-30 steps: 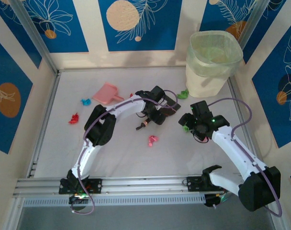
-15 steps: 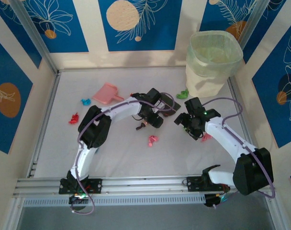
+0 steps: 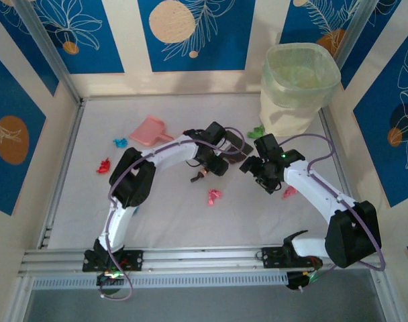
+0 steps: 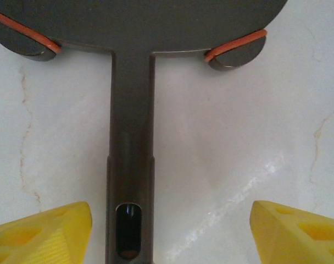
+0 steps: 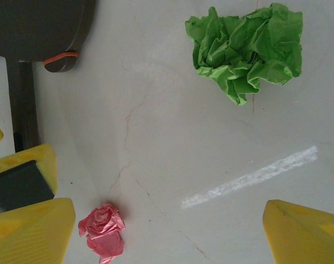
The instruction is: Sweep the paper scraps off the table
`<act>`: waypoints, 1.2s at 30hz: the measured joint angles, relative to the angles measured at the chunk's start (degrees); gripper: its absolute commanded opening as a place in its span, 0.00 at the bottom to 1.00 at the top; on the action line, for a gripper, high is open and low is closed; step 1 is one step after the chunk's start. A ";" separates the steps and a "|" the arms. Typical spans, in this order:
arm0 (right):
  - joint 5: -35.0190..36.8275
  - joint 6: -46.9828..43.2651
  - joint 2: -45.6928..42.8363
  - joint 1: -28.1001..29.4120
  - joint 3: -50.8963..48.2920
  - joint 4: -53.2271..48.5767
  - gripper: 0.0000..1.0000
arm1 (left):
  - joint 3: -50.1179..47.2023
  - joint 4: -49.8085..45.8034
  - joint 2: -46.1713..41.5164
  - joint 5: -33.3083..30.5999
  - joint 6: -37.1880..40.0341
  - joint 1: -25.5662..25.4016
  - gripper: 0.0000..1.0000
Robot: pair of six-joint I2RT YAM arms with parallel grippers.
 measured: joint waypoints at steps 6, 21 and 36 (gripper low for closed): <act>0.00 0.09 -2.38 0.00 -0.02 -0.11 0.89 | 1.60 -0.15 2.14 -1.09 -0.02 0.00 0.75; -3.56 5.25 4.13 -0.98 0.66 3.45 0.74 | -11.45 6.19 -7.41 -1.49 0.37 1.36 0.89; -8.90 10.73 37.48 3.17 29.38 6.56 0.64 | -33.55 19.21 -29.07 -1.44 1.31 6.21 1.00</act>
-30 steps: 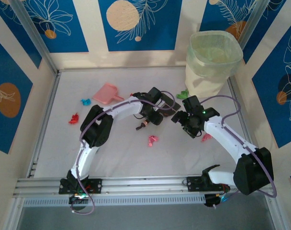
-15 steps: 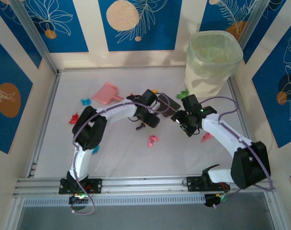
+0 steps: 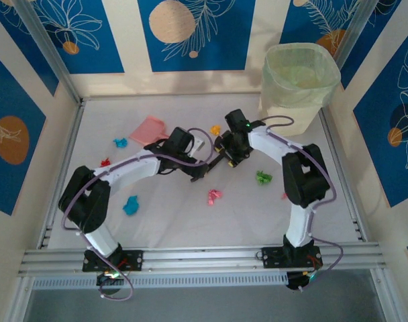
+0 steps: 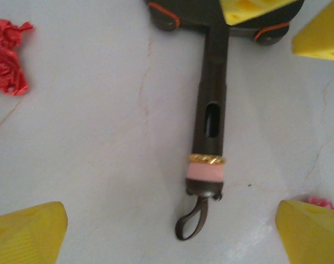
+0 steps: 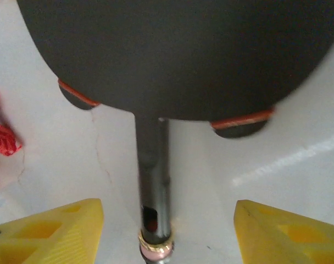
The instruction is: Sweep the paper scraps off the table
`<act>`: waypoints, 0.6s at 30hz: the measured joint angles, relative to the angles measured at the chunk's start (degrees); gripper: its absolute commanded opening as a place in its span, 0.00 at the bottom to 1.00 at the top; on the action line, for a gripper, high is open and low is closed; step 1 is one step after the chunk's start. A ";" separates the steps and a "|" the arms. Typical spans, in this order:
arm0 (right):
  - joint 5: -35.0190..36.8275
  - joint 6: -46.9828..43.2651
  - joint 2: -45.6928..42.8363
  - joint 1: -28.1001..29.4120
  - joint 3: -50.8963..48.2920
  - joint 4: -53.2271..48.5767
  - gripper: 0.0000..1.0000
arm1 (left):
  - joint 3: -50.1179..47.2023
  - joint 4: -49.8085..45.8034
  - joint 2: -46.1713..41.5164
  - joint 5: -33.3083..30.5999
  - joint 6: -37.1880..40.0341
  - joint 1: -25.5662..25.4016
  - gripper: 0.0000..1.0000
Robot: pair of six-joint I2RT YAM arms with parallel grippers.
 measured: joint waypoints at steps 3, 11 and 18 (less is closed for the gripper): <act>-0.39 0.68 4.98 0.83 4.70 -1.75 0.62 | -3.10 0.87 -2.86 0.00 -0.33 1.44 1.00; -0.11 2.34 12.76 3.96 15.52 -9.20 0.54 | -9.16 2.82 -9.97 0.57 -2.40 4.02 1.00; 1.62 4.04 18.05 5.35 22.16 -16.41 0.52 | -11.78 4.02 -13.40 1.46 -4.48 5.09 1.00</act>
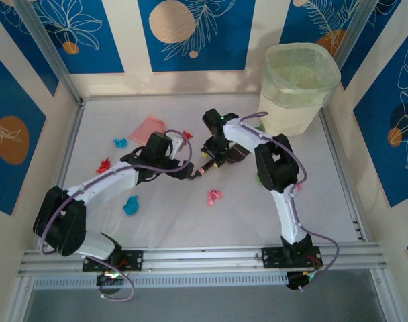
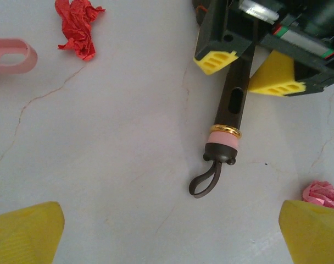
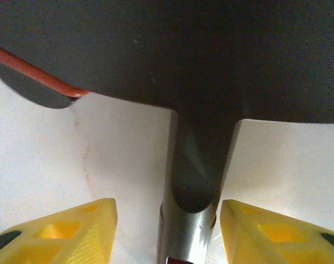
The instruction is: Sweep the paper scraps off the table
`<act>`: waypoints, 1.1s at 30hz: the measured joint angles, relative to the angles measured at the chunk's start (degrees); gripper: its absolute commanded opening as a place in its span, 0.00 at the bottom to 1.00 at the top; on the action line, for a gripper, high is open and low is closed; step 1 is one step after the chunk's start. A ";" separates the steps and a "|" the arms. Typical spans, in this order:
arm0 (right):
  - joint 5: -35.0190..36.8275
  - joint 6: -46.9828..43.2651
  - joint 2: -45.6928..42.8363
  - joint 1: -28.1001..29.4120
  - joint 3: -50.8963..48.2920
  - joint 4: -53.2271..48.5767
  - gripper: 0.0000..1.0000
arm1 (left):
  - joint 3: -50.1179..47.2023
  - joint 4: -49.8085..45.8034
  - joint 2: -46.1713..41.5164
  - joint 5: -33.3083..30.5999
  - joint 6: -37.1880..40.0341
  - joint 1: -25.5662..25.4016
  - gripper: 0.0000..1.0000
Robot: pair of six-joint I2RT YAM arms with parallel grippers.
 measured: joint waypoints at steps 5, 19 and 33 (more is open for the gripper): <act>1.14 1.31 1.92 0.17 1.99 -3.58 0.39 | -0.57 0.11 -1.70 0.92 -0.55 0.17 1.00; 2.62 1.49 1.97 0.11 2.67 -6.56 0.36 | -2.08 0.48 -5.97 1.79 -1.36 0.28 1.00; 2.36 0.15 1.97 -1.05 2.01 -5.81 0.22 | -2.38 0.66 -7.23 2.40 -1.33 0.33 1.00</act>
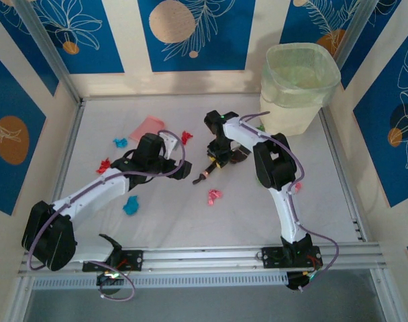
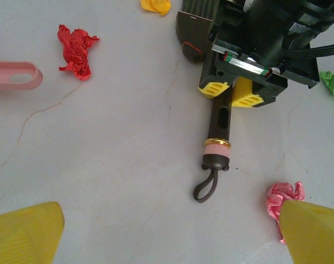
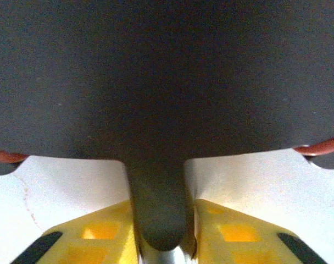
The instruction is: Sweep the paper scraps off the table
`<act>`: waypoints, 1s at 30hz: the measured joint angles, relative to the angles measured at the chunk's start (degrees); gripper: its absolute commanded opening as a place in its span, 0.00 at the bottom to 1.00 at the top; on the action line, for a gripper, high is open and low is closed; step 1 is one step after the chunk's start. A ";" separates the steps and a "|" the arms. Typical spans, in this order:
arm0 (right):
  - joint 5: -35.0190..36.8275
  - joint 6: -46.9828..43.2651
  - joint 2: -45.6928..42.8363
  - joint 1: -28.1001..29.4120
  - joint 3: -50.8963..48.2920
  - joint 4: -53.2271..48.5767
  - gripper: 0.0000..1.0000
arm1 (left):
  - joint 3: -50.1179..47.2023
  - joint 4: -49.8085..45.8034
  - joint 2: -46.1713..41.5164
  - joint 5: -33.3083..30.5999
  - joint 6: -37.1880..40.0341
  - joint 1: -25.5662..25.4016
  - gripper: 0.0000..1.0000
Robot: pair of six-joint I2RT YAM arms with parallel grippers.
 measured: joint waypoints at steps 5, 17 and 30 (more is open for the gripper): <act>-0.28 -0.28 -0.15 -0.04 -0.22 0.17 0.12 | -0.07 0.00 -0.76 0.00 0.02 0.00 1.00; -0.35 -2.56 -12.46 2.38 -12.94 4.37 0.00 | 0.87 -1.16 -3.41 0.85 1.53 0.00 1.00; -5.31 3.21 -38.45 -0.72 -23.12 -0.37 0.00 | 8.90 -1.25 -10.38 8.17 4.76 -0.48 1.00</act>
